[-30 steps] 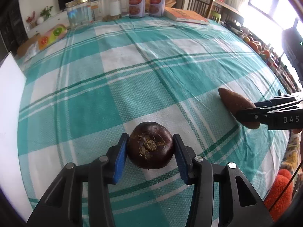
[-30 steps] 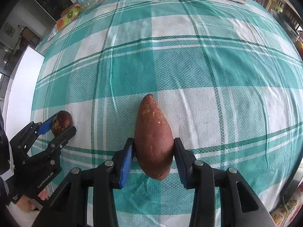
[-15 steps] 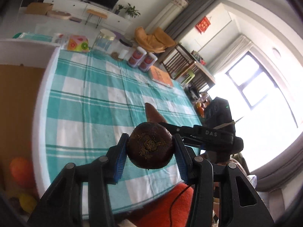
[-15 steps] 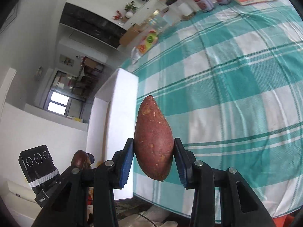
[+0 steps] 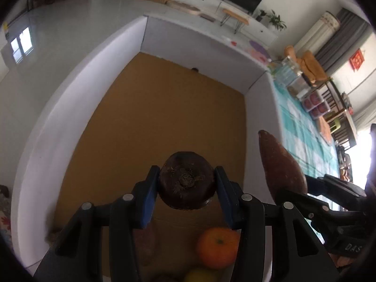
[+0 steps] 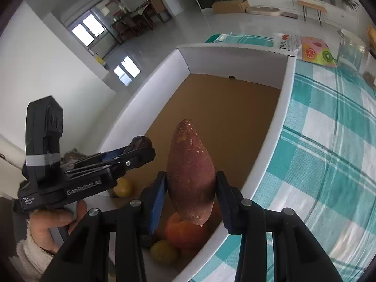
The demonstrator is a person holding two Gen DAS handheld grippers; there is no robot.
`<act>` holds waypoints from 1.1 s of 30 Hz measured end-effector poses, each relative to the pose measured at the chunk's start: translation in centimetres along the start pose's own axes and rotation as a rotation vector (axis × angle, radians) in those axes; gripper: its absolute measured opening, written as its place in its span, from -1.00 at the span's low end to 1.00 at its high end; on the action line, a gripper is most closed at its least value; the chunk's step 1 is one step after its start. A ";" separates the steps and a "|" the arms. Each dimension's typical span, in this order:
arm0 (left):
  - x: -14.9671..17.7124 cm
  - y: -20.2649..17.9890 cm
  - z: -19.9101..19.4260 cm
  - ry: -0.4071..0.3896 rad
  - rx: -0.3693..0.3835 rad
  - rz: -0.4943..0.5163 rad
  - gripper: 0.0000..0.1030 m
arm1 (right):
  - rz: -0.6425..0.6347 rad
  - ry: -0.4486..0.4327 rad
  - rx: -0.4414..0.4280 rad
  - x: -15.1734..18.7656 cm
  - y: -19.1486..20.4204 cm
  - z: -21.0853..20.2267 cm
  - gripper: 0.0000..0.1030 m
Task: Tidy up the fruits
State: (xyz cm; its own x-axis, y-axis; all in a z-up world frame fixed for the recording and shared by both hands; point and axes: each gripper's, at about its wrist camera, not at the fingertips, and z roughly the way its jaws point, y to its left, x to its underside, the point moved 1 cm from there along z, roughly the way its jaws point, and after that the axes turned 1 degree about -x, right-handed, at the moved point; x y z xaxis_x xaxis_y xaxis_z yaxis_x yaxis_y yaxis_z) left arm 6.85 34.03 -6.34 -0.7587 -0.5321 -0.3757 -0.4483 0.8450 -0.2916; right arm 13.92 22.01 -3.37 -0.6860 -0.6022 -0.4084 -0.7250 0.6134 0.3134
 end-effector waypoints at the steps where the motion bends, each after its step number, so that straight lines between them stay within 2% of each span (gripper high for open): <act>1: 0.0 0.9 1.1 0.030 -0.013 -0.008 -0.06 | -0.018 0.033 0.025 -0.2 0.5 1.4 -0.19; 4: 0.1 1.9 3.5 0.108 -0.045 -0.020 -0.05 | -0.060 0.119 0.106 -0.4 1.2 4.8 -0.19; 7: 0.3 2.3 4.4 0.148 -0.069 -0.032 -0.04 | -0.098 0.170 0.181 -0.5 1.6 7.0 -0.19; 9: 0.4 2.3 4.6 0.151 -0.082 -0.034 0.09 | -0.140 0.171 0.242 -0.6 1.9 7.6 -0.16; 11: 0.4 2.6 4.5 0.144 -0.084 -0.027 0.31 | -0.142 0.172 0.235 -0.8 2.2 7.7 0.14; 12: 0.4 2.6 4.1 0.128 -0.097 -0.024 0.33 | -0.140 0.162 0.249 -0.9 2.1 7.3 0.36; 15: 0.5 2.1 1.6 0.033 -0.117 0.000 0.33 | -0.163 0.116 0.284 -1.2 1.7 5.0 0.41; 17: 0.8 1.2 -1.1 -0.071 -0.169 0.052 0.34 | -0.150 0.068 0.282 -1.2 1.6 2.3 0.46; 19: 1.5 0.0 -4.3 -0.185 -0.223 0.100 0.42 | -0.137 0.004 0.279 -1.1 1.5 -0.9 0.76; 21: 2.7 -1.0 -7.3 -0.297 -0.254 0.118 0.60 | -0.128 -0.063 0.277 -0.5 1.6 -4.1 0.93; 23: 4.1 -1.7 -9.9 -0.382 -0.283 0.125 0.67 | -0.118 -0.109 0.261 0.5 1.9 -6.5 0.99; 25: 5.3 -2.2 -11.5 -0.406 -0.300 0.134 0.69 | -0.088 -0.127 0.233 2.1 1.7 -8.1 0.99; 29: 7.3 -2.3 -12.8 -0.406 -0.295 0.151 0.69 | 0.003 -0.118 0.165 4.6 1.5 -8.5 0.99; 33: 8.6 -2.3 -13.6 -0.412 -0.368 0.136 0.69 | 0.052 -0.134 0.133 6.7 3.3 -8.3 0.99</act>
State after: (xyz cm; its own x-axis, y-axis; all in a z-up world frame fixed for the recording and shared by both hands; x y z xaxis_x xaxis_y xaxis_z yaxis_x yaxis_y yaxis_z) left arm -5.06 28.27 3.04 -0.6071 -0.3319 -0.7220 -0.5508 0.8307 0.0812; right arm 6.37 15.75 2.08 -0.7014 -0.5001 -0.5079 -0.6683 0.7091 0.2247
